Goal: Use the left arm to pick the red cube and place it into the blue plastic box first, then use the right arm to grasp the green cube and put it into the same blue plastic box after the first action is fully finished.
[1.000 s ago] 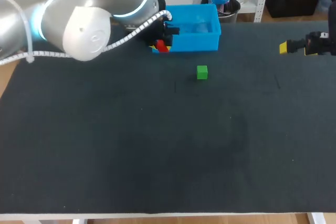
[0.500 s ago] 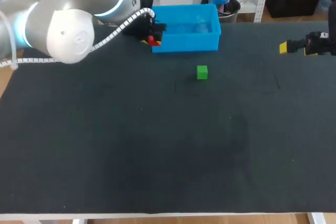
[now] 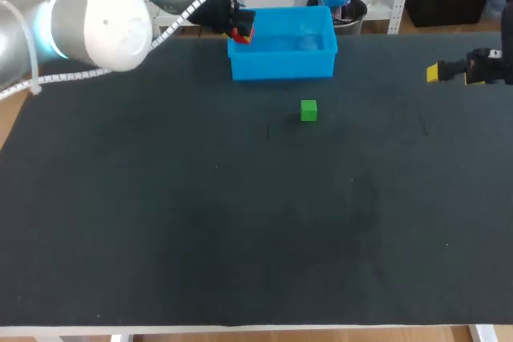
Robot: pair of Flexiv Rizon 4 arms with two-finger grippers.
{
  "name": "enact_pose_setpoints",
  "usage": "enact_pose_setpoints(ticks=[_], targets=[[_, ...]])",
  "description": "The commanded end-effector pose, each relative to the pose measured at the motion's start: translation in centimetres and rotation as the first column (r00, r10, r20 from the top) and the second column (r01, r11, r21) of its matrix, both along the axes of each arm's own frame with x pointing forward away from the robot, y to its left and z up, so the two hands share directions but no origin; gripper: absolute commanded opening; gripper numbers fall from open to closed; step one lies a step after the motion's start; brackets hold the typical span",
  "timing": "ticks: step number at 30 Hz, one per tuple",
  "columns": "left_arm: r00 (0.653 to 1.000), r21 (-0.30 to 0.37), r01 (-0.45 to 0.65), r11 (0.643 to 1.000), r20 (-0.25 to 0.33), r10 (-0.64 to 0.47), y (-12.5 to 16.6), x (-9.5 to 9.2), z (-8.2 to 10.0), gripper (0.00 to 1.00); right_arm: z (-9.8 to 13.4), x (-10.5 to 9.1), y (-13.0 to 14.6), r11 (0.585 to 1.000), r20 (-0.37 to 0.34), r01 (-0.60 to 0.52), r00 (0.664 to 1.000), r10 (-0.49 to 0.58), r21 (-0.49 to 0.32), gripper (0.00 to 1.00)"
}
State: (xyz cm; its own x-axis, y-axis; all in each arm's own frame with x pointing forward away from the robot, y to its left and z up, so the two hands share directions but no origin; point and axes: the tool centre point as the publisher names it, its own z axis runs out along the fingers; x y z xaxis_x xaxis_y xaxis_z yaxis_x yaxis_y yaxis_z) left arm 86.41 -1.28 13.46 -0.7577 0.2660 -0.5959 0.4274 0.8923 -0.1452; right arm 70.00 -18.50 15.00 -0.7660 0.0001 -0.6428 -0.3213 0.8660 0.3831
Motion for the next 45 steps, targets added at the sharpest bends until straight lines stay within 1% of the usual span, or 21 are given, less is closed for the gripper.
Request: enact_pose_setpoints(ticks=[1,8,16,24,28,35,42,45], targets=[[1.0,-0.001,0.022,1.0,-0.016,-0.022,-0.7,2.9,0.0,0.0,0.0,0.0,0.0,1.0,0.0,0.0,1.0,0.0,0.0,1.0],[0.998,-0.009,0.055,0.998,0.0,-0.055,-1.3,5.4,-0.6,0.0,0.0,0.0,0.0,1.0,0.0,0.0,1.0,0.0,0.0,1.0],[0.997,-0.02,0.074,0.997,0.002,-0.074,-2.2,7.4,-1.8,0.0,0.0,0.0,0.0,1.0,0.0,0.0,1.0,0.0,0.0,1.0],[0.997,-0.016,0.071,0.997,-0.022,-0.071,-2.8,9.3,-3.8,0.0,0.0,0.0,0.0,1.0,0.0,0.0,1.0,0.0,0.0,1.0],[0.997,-0.011,0.075,0.997,-0.032,-0.075,-3.2,9.9,-4.7,0.0,0.0,0.0,0.0,1.0,0.0,0.0,1.0,0.0,0.0,1.0],[0.996,0.0,0.062,0.998,-0.064,-0.062,-3.6,10.6,-6.2,0.0,0.0,0.0,0.0,1.0,0.0,0.0,1.0,0.0,0.0,1.0],[0.996,0.009,0.051,0.999,-0.076,-0.05,-3.6,11.0,-6.7,0.0,0.0,0.0,0.0,1.0,0.0,0.0,1.0,0.0,0.0,1.0],[0.996,0.023,0.051,0.998,-0.078,-0.049,-3.6,11.1,-6.8,0.0,0.0,0.0,0.0,1.0,0.0,0.0,1.0,0.0,0.0,1.0]])
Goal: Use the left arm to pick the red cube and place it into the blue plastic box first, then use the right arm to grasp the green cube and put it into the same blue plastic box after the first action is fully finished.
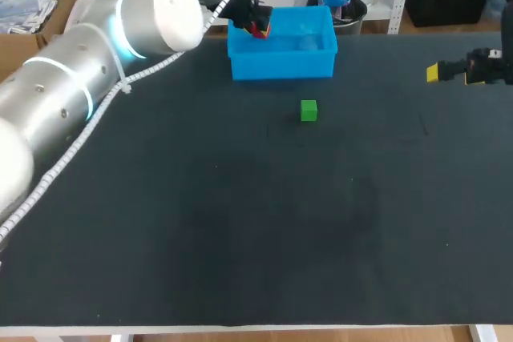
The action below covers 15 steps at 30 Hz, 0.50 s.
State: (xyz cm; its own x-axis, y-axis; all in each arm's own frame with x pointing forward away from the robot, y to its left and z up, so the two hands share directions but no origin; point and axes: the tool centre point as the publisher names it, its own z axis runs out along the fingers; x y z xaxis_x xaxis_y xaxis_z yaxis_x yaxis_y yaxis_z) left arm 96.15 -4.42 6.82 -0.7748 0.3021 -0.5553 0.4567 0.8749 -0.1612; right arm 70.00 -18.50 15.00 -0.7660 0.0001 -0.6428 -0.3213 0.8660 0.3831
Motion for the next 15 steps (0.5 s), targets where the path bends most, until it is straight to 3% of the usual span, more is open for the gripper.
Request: enact_pose_setpoints(ticks=[1,2,3,4,5,15], targets=[[1.0,0.019,0.009,1.0,-0.027,-0.009,-0.4,1.3,-0.1,0.07,0.0,0.0,0.0,1.0,0.0,0.0,1.0,0.0,0.0,1.0],[1.0,0.022,0.009,1.0,-0.029,-0.009,-0.4,1.3,-0.1,0.44,0.0,0.0,0.0,1.0,0.0,0.0,1.0,0.0,0.0,1.0],[1.0,0.023,0.01,1.0,-0.029,-0.009,-0.4,1.3,-0.1,0.63,0.0,0.0,0.0,1.0,0.0,0.0,1.0,0.0,0.0,1.0],[1.0,0.025,0.01,1.0,-0.029,-0.009,-0.4,1.3,-0.1,0.89,0.0,0.0,0.0,1.0,0.0,0.0,1.0,0.0,0.0,1.0],[0.999,0.027,0.009,1.0,-0.03,-0.009,-0.4,1.3,-0.1,1.0,0.0,0.0,0.0,1.0,0.0,0.0,1.0,0.0,0.0,1.0],[1.0,0.031,0.013,0.999,-0.021,-0.012,-0.6,0.4,0.9,1.0,0.0,0.0,0.0,1.0,0.0,0.0,1.0,0.0,0.0,1.0]])
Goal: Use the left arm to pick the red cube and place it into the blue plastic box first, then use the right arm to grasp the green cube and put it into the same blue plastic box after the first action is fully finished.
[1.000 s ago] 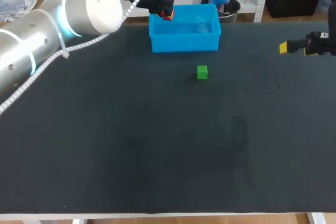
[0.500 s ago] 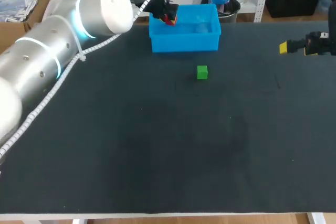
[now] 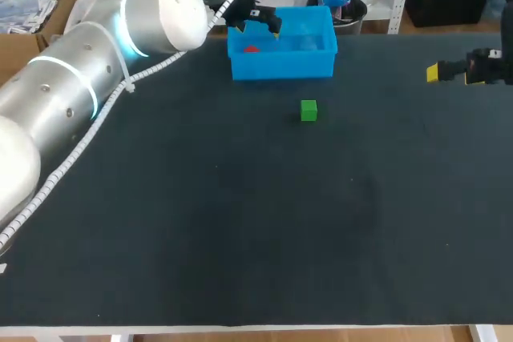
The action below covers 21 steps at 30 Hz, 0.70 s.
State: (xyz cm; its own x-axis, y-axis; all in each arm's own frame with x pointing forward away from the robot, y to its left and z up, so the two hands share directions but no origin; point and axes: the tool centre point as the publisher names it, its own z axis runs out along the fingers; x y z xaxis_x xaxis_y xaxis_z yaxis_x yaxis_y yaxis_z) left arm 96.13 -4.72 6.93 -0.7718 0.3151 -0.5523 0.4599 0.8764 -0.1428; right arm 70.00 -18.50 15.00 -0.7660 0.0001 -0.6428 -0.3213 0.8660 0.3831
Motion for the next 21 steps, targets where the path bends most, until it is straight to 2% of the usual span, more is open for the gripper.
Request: enact_pose_setpoints(ticks=[1,9,14,21], targets=[[1.0,0.009,0.013,1.0,-0.022,-0.013,-0.3,0.3,1.1,1.0,0.0,0.0,0.0,1.0,0.0,0.0,1.0,0.0,0.0,1.0],[0.999,-0.014,0.033,0.999,0.013,-0.033,0.3,-2.3,3.7,1.0,0.0,0.0,0.0,1.0,0.0,0.0,1.0,0.0,0.0,1.0],[0.999,-0.046,0.041,0.998,0.037,-0.039,1.8,-5.1,4.9,1.0,0.0,0.0,0.0,1.0,0.0,0.0,1.0,0.0,0.0,1.0],[0.995,-0.066,0.062,0.996,0.077,-0.057,4.1,-9.9,6.2,1.0,0.0,0.0,0.0,1.0,0.0,0.0,1.0,0.0,0.0,1.0]])
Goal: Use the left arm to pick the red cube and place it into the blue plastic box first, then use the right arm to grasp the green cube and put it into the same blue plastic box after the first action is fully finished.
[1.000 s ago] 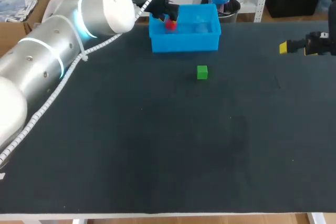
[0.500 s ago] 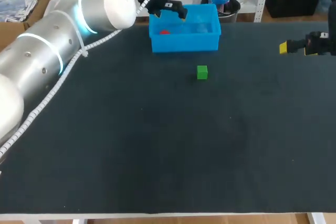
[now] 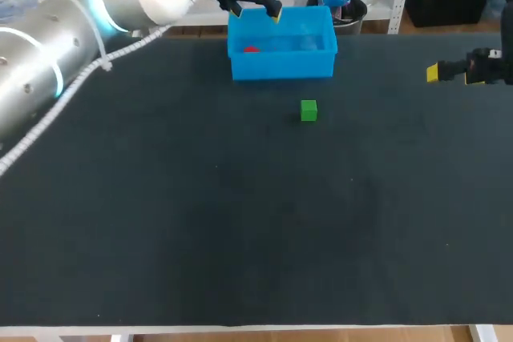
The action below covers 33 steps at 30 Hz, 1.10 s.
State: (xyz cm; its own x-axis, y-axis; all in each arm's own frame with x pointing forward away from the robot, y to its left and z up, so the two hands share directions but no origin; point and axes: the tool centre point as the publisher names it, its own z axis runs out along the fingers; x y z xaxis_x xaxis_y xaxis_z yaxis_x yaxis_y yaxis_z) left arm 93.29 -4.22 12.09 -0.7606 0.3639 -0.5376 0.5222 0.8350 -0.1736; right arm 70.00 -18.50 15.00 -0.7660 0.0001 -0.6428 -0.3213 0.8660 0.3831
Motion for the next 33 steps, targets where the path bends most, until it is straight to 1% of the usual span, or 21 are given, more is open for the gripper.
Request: enact_pose_setpoints(ticks=[1,8,14,17,26,33], targets=[[0.994,-0.057,-0.02,0.998,0.107,0.026,4.0,-7.7,1.1,1.0,0.0,0.0,0.0,1.0,0.0,0.0,1.0,0.0,0.0,1.0],[0.989,-0.084,-0.024,0.996,0.142,0.036,6.0,-11.7,1.4,1.0,0.0,0.0,0.0,1.0,0.0,0.0,1.0,0.0,0.0,1.0],[0.985,-0.108,0.001,0.994,0.172,0.017,7.3,-14.9,0.8,1.0,0.0,0.0,0.0,1.0,0.0,0.0,1.0,0.0,0.0,1.0],[0.984,-0.116,0.008,0.993,0.178,0.013,8.1,-16.4,0.6,1.0,0.0,0.0,0.0,1.0,0.0,0.0,1.0,0.0,0.0,1.0],[0.983,-0.14,0.01,0.99,0.183,0.016,9.8,-20.1,0.2,1.0,0.0,0.0,0.0,1.0,0.0,0.0,1.0,0.0,0.0,1.0],[0.983,-0.159,0.009,0.987,0.18,0.02,10.4,-22.8,0.5,1.0,0.0,0.0,0.0,1.0,0.0,0.0,1.0,0.0,0.0,1.0]])
